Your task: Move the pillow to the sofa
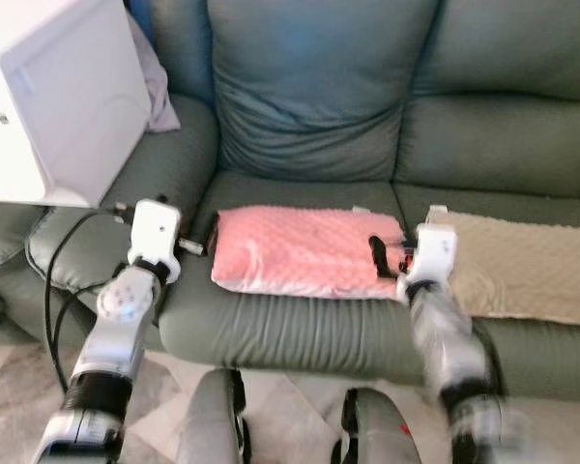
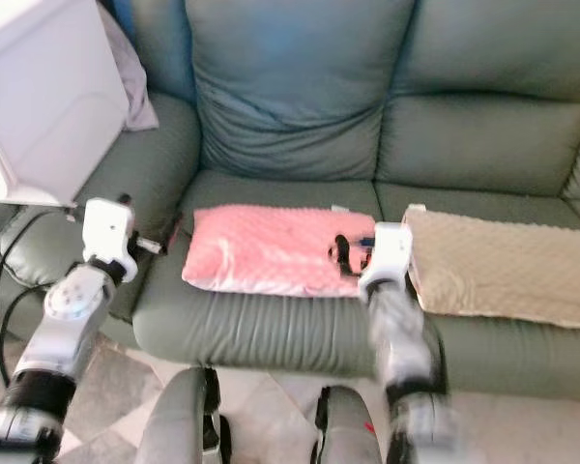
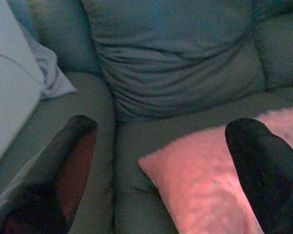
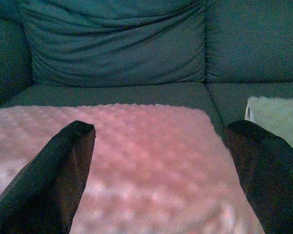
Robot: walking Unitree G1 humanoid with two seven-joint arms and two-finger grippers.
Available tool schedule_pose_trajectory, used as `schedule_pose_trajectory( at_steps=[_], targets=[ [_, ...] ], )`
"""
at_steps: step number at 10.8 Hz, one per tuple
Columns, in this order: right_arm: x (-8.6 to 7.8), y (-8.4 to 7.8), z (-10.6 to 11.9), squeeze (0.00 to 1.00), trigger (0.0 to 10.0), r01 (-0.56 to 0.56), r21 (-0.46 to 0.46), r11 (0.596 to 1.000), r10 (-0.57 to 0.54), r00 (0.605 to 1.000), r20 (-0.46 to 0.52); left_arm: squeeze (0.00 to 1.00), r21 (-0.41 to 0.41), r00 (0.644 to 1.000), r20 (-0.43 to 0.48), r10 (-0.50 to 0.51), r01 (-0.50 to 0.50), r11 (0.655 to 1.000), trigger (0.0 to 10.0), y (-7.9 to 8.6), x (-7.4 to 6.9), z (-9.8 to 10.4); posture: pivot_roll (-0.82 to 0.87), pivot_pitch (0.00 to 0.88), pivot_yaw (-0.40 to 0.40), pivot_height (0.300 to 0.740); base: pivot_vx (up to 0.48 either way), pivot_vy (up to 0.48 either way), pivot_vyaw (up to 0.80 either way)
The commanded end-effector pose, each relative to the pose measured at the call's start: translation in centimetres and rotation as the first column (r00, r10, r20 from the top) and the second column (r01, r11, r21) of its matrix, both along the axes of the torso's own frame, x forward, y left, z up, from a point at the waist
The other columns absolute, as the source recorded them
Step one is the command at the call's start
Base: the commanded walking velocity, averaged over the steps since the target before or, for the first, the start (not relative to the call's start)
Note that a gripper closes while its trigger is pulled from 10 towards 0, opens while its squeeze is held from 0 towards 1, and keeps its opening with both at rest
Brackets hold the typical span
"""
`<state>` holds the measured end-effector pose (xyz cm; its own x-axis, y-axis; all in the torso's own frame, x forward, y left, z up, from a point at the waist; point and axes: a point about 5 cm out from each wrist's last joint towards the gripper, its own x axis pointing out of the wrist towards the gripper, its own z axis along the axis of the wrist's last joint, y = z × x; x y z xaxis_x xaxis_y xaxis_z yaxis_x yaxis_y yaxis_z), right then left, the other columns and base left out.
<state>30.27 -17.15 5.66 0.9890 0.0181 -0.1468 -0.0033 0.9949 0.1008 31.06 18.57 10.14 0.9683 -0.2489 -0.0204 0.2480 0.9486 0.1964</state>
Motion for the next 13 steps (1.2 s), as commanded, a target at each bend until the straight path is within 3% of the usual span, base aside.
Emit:
schedule_pose_trajectory(
  at_steps=[1,2,5,6,8,13],
  targets=[
    [-0.2,0.6,0.8,1.00,10.0,-0.004,0.003,1.000,0.004,0.999,0.037,0.50,0.011,1.000,-0.027,-0.014,0.014,1.000,10.0,0.0,-0.2,-0.3,-0.08,0.008,0.034,0.640,0.000,0.000,0.00],
    [-0.4,0.7,1.6,1.00,10.0,0.011,-0.008,1.000,-0.010,0.997,0.078,0.00,0.007,0.999,-0.040,-0.019,0.019,1.000,10.0,-0.1,-0.3,-0.4,-0.08,0.011,0.043,0.640,0.000,0.000,0.00],
    [-0.9,1.5,2.8,1.00,10.0,0.010,0.030,1.000,-0.012,0.997,0.080,0.00,0.007,0.999,-0.045,-0.026,0.026,1.000,10.0,-0.6,0.2,0.3,-0.08,0.007,0.052,0.640,0.000,0.000,0.00],
    [-1.0,1.6,3.0,0.00,10.0,0.009,0.044,0.999,-0.013,0.996,0.092,0.00,0.009,0.999,-0.044,-0.019,0.019,1.000,10.0,-0.4,0.3,0.4,-0.07,0.010,0.052,0.640,0.000,0.000,0.00],
    [-1.1,2.0,3.7,0.00,10.0,-0.022,0.048,0.999,0.016,0.992,0.123,0.00,0.011,0.999,-0.046,-0.008,0.008,1.000,10.0,-0.2,0.6,0.5,-0.06,0.000,0.044,0.644,0.000,0.000,-0.21],
    [-0.5,2.3,4.5,0.00,10.0,-0.024,0.057,0.998,0.015,0.989,0.145,0.00,0.013,0.999,-0.052,0.000,0.001,1.000,10.0,-0.1,1.0,0.4,-0.06,0.000,0.055,0.729,0.000,0.000,0.00]
  ],
)
